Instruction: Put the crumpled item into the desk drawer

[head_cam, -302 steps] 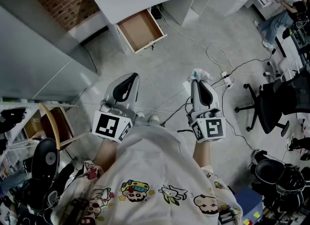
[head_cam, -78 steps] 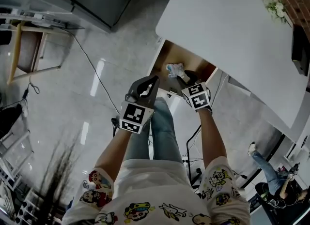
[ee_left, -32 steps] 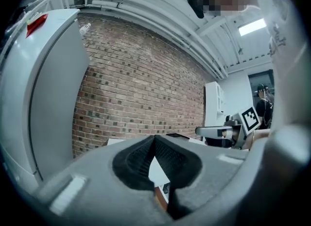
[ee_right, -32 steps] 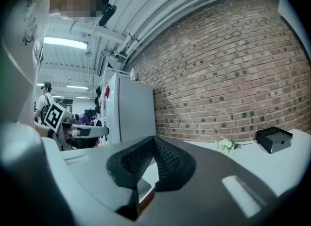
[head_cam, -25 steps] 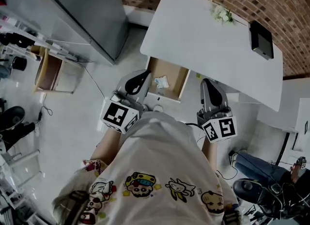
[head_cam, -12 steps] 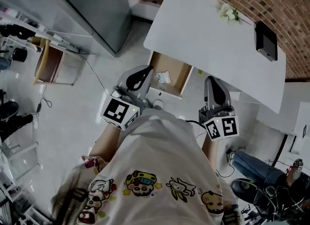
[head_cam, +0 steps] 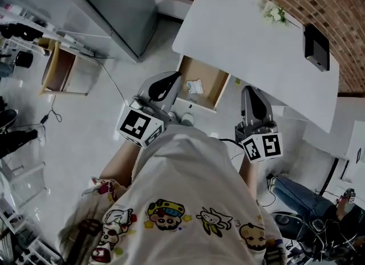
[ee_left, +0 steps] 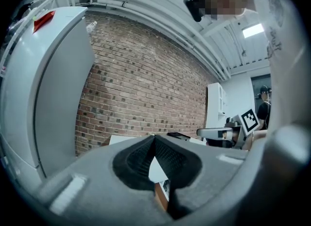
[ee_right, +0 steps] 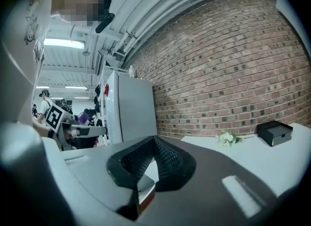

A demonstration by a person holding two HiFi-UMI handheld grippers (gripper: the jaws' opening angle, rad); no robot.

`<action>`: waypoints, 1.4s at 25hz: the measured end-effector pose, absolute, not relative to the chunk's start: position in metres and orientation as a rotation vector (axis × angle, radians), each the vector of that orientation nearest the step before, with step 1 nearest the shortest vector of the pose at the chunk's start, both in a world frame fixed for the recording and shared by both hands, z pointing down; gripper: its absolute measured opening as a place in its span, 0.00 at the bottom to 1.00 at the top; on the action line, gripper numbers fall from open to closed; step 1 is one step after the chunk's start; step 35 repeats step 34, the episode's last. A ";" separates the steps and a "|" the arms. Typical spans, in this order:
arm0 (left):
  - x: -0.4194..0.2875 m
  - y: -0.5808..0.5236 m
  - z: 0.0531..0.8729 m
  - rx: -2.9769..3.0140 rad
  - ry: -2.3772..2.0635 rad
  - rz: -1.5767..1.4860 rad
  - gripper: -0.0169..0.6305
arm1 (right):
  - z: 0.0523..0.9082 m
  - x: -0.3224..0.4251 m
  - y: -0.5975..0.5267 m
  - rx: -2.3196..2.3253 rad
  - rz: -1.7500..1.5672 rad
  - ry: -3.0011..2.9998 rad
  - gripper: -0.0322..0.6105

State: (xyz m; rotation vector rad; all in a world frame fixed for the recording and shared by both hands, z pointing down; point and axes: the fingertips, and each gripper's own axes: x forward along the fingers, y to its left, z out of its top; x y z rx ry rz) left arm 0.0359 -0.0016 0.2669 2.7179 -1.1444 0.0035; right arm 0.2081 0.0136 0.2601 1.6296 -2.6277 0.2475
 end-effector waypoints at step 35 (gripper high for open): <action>0.021 -0.006 0.289 2.629 -1.185 0.032 0.02 | 0.274 0.199 0.006 1.610 0.299 -2.601 0.06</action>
